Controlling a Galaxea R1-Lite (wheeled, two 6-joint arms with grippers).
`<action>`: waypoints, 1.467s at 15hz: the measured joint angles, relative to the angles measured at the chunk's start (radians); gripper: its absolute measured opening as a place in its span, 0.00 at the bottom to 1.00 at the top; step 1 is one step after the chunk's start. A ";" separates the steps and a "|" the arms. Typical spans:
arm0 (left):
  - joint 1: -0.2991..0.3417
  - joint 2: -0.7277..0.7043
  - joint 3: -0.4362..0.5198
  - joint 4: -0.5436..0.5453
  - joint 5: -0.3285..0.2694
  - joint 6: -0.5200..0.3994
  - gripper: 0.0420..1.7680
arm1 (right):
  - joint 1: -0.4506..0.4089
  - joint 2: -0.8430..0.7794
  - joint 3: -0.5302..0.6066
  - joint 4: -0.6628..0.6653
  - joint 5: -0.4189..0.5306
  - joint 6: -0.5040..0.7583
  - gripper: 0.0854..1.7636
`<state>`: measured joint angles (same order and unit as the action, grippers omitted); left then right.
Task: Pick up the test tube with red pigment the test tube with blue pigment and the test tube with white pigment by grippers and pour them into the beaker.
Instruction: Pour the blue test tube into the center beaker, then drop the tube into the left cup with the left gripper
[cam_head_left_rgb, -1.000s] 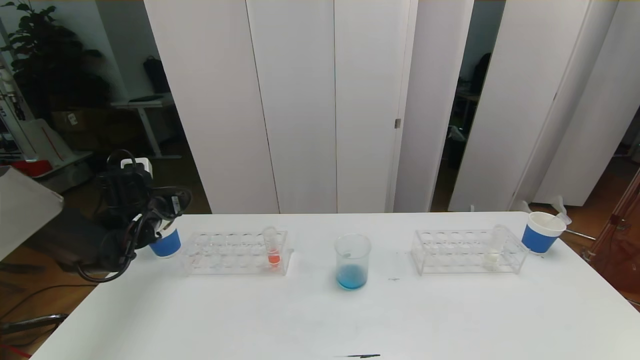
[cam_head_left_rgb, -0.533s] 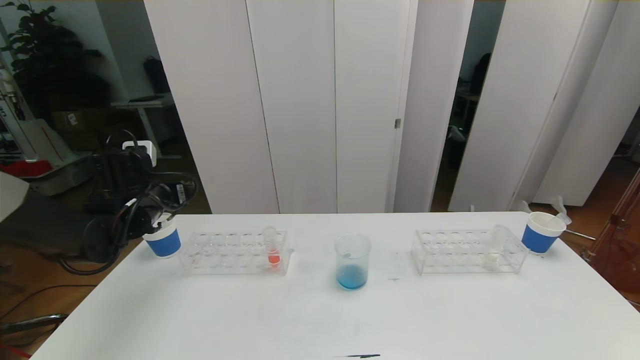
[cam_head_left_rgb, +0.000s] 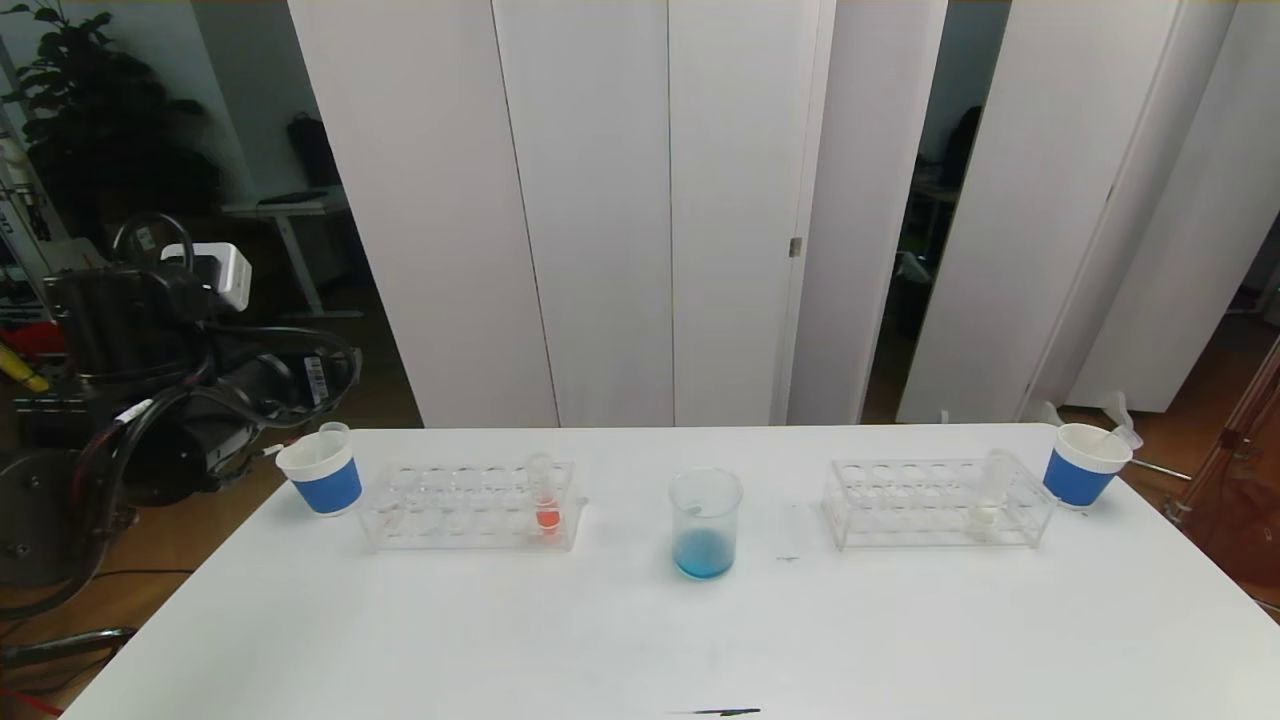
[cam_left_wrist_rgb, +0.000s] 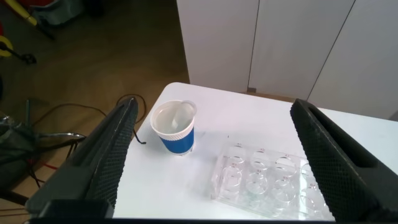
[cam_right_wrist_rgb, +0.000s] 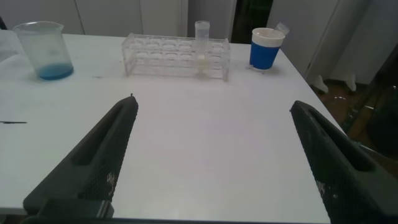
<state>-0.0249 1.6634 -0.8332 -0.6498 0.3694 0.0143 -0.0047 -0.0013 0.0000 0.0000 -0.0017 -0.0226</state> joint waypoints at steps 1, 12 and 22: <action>-0.001 -0.055 0.034 0.024 -0.001 0.000 0.99 | 0.000 0.000 0.000 0.000 0.000 0.000 0.99; 0.001 -0.775 0.399 0.360 -0.030 0.000 0.99 | 0.000 0.000 0.000 0.000 0.000 0.000 0.99; 0.017 -1.507 0.553 0.924 -0.281 0.045 0.99 | 0.000 0.000 0.000 0.000 0.000 0.000 0.99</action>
<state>-0.0077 0.1568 -0.2800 0.2740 0.0879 0.0591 -0.0047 -0.0013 0.0000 0.0000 -0.0017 -0.0221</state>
